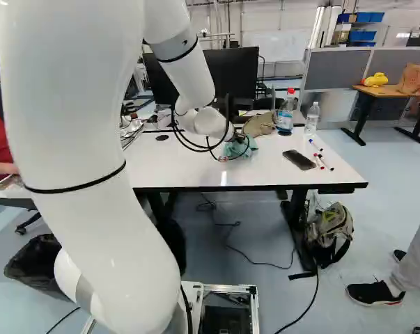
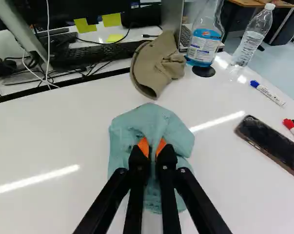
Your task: Clean the table with the green towel
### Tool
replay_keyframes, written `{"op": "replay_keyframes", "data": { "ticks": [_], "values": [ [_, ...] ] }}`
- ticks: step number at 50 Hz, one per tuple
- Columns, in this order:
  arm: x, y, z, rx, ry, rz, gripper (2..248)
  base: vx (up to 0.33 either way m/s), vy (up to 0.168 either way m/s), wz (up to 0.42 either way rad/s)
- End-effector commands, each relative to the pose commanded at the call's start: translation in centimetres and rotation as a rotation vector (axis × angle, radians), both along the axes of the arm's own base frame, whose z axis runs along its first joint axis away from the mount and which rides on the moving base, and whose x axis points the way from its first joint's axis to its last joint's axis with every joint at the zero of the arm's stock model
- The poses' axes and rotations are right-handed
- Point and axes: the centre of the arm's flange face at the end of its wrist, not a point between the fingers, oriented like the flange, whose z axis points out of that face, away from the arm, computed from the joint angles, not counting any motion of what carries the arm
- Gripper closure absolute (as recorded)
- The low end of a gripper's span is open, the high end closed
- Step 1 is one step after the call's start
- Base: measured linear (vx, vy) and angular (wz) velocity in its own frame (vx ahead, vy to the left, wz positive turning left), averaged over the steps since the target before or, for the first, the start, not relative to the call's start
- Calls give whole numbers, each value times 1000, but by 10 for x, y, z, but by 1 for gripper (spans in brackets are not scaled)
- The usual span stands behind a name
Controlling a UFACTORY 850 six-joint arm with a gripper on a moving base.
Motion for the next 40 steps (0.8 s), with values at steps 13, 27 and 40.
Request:
{"op": "replay_keyframes", "data": {
  "ticks": [13,27,40],
  "values": [
    [15,12,12,-9,-27,32,213,0,0,0],
    [30,31,28,-18,-60,74,213,0,0,0],
    [43,49,42,-25,-90,113,213,0,0,0]
  ]
}}
